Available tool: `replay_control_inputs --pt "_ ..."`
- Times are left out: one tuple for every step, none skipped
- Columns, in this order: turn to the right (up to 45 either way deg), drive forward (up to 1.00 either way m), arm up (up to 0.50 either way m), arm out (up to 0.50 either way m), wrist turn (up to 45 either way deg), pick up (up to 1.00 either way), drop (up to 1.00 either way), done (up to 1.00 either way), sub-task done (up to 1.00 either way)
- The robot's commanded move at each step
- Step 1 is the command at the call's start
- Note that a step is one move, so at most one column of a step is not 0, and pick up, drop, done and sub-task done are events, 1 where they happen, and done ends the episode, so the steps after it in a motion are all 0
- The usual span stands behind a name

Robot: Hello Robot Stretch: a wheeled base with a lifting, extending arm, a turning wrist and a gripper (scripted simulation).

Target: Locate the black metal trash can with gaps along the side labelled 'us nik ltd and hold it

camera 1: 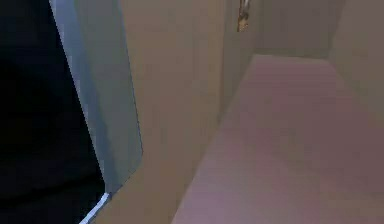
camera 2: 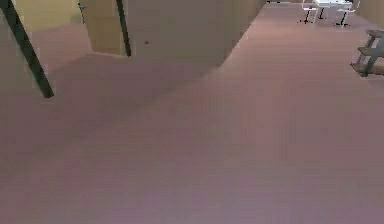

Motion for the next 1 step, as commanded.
replay_control_inputs --pt "45.0 0.0 0.0 0.0 0.0 0.0 0.0 0.0 0.0"
